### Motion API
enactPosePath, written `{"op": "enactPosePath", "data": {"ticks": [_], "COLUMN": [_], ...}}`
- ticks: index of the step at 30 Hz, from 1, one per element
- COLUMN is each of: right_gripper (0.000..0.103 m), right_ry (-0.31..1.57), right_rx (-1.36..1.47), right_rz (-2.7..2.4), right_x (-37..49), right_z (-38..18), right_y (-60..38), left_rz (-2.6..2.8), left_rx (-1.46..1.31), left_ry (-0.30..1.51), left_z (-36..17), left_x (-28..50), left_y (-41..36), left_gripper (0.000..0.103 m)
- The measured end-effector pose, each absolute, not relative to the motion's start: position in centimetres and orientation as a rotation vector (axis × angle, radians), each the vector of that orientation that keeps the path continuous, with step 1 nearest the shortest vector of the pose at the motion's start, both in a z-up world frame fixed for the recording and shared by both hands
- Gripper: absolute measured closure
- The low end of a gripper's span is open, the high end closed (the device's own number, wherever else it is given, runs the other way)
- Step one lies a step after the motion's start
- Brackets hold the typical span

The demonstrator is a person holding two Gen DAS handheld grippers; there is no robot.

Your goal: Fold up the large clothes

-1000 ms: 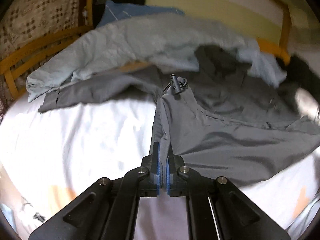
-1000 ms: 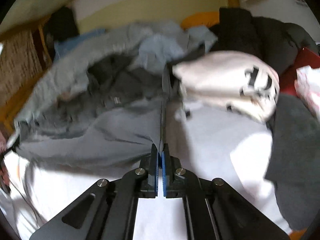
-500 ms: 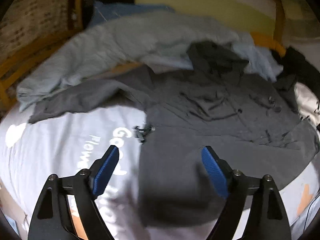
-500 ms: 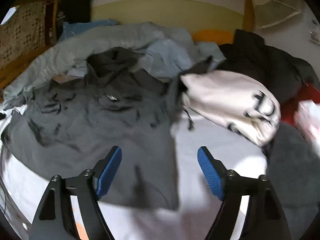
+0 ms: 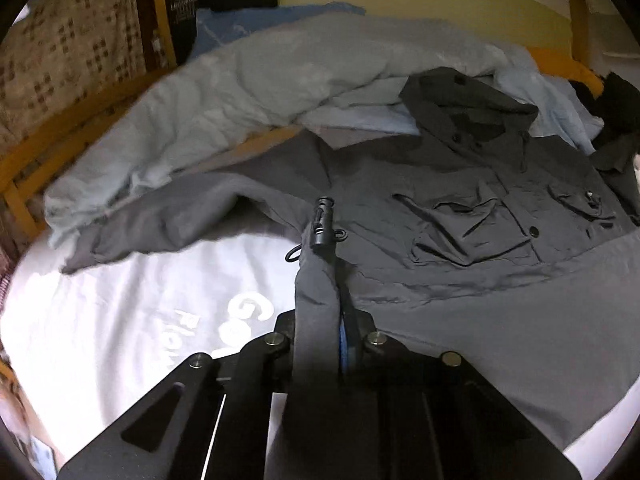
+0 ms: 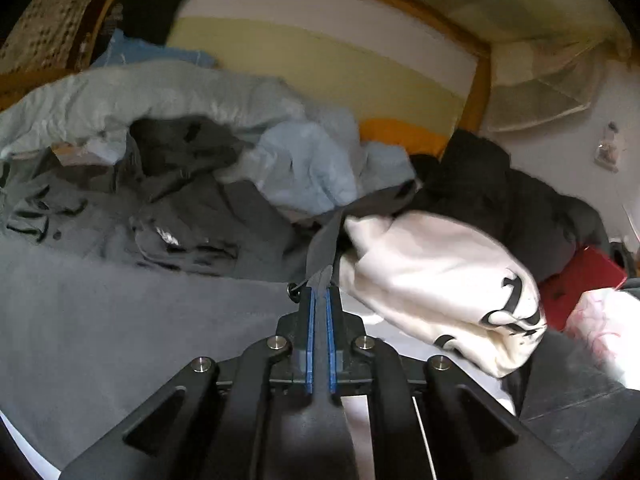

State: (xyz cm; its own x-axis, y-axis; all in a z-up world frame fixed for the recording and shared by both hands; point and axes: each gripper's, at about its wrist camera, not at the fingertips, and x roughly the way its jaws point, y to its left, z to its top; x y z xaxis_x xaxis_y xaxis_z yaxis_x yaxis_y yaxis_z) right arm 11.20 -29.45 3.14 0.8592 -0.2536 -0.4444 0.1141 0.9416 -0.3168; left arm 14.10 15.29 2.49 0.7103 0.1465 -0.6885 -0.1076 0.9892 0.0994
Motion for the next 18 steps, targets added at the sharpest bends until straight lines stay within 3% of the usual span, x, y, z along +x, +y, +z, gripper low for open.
{"op": "enactPosePath", "data": {"ticks": [3,5,8,11,13,16,18], "right_gripper": [0.097,0.096,0.087,0.063,0.024,0.020,0.019], "right_ry": [0.674,0.739,0.738,0.724,0.671,0.584,0.555], "right_rx": [-0.223,-0.203,-0.159,-0.117,-0.099,-0.094,-0.109], "right_rz": [-0.166,-0.161,-0.147,-0.174,-0.203,-0.167,-0.122], "right_x": [14.1,15.3,15.3,14.7,13.2,10.3,9.0], "right_z": [-0.5,-1.7,-1.6,-1.3,-0.4,1.8,2.9], "right_y": [-30.7,-31.1,-32.0,-32.9,-33.4,-33.3,-32.6], "left_rz": [0.183,0.221,0.277,0.296,0.302,0.264,0.222], "left_rx": [0.118,0.237,0.304,0.247,0.215,0.174,0.157], "left_ry": [0.852,0.808,0.779,0.745,0.696,0.564,0.497], "left_z": [-0.9,-1.7,-1.9,-1.1,0.0,2.4,4.0], "left_x": [16.1,16.0,16.0,15.4,14.3,11.6,10.4], "left_y": [14.6,13.5,13.4,14.5,14.9,14.4,13.7], "left_gripper": [0.079,0.070,0.053,0.043,0.023,0.000,0.000]}}
